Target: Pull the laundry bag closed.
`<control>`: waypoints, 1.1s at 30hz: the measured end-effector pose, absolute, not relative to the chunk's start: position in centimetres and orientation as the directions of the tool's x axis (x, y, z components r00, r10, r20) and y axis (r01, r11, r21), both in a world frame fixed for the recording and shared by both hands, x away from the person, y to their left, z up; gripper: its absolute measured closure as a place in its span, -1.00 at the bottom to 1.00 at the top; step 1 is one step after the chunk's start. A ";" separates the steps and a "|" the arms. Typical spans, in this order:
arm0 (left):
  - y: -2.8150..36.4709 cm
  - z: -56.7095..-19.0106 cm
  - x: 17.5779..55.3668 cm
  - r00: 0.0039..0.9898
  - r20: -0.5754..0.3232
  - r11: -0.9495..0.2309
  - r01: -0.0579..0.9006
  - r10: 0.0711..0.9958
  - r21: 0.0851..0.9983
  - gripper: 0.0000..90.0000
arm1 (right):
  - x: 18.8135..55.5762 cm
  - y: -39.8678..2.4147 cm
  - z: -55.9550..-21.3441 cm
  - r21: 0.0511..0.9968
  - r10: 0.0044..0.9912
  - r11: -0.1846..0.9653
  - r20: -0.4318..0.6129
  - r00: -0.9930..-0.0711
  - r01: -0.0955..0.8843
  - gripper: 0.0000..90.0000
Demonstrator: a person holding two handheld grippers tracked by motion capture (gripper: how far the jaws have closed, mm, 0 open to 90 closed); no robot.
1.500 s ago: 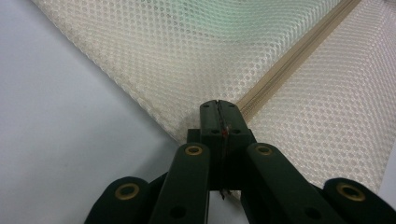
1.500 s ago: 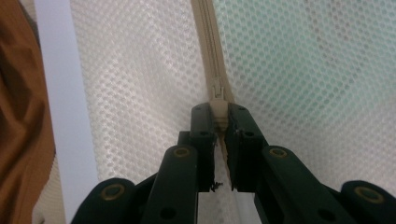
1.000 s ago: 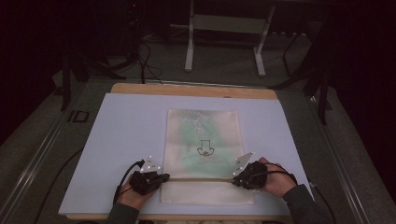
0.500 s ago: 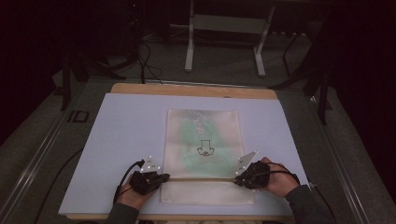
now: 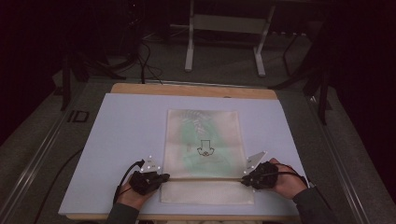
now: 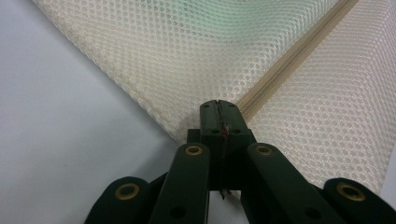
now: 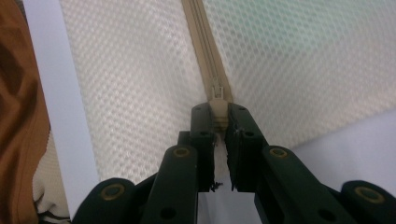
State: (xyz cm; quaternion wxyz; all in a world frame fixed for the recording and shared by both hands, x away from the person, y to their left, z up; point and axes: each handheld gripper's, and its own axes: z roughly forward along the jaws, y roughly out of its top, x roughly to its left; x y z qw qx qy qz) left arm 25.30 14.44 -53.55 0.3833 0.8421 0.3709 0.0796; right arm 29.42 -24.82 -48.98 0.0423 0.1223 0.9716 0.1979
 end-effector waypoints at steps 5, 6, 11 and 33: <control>14.4 -53.5 25.3 0.711 -0.149 -0.431 0.564 0.687 0.704 0.98 | 29.3 -25.8 -49.0 0.404 0.273 0.883 -0.029 -0.962 0.238 0.83; 14.4 -53.5 25.3 0.711 -0.150 -0.431 0.564 0.687 0.704 0.99 | 29.3 -26.0 -48.9 0.407 0.275 0.881 -0.029 -0.961 0.240 0.83; 14.4 -53.5 25.3 0.712 -0.150 -0.430 0.564 0.686 0.705 0.98 | 29.4 -26.5 -49.0 0.421 0.288 0.870 -0.015 -0.957 0.255 0.83; 14.6 -53.5 25.6 0.707 -0.180 -0.410 0.577 0.684 0.706 0.96 | 29.3 -27.6 -49.0 0.488 0.348 0.818 0.000 -0.937 0.304 0.61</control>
